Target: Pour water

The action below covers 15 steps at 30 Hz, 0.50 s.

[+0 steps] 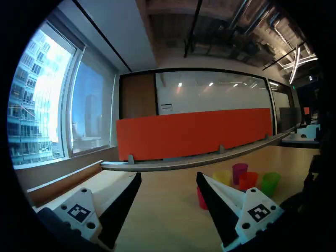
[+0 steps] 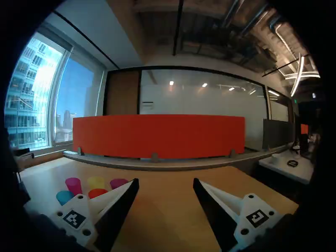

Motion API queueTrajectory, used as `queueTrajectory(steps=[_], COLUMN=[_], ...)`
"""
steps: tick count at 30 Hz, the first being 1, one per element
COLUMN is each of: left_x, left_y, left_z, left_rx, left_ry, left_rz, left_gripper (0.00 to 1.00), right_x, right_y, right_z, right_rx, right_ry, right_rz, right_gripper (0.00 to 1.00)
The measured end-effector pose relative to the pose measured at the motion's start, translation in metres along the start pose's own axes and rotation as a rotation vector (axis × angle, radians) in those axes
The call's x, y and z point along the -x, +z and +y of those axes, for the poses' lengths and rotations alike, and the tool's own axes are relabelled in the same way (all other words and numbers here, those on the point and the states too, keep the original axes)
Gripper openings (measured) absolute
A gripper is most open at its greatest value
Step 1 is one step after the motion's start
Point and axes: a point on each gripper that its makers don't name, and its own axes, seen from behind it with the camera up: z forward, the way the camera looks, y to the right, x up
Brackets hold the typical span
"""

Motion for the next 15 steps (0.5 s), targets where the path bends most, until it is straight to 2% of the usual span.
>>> queueTrajectory(steps=[3, 15], left_x=[0.008, 0.042], left_y=[0.0, 0.007], left_z=[-0.003, -0.011], left_rx=[-0.012, -0.011], left_ry=[0.004, -0.042], left_rz=[0.004, -0.023], left_gripper=[0.97, 0.97], right_x=[0.002, 0.017], right_y=[0.001, 0.003], right_z=[0.002, 0.003], right_rx=[0.003, 0.015], right_ry=[0.007, 0.015], right_rz=[-0.004, -0.032], right_gripper=[1.0, 1.0])
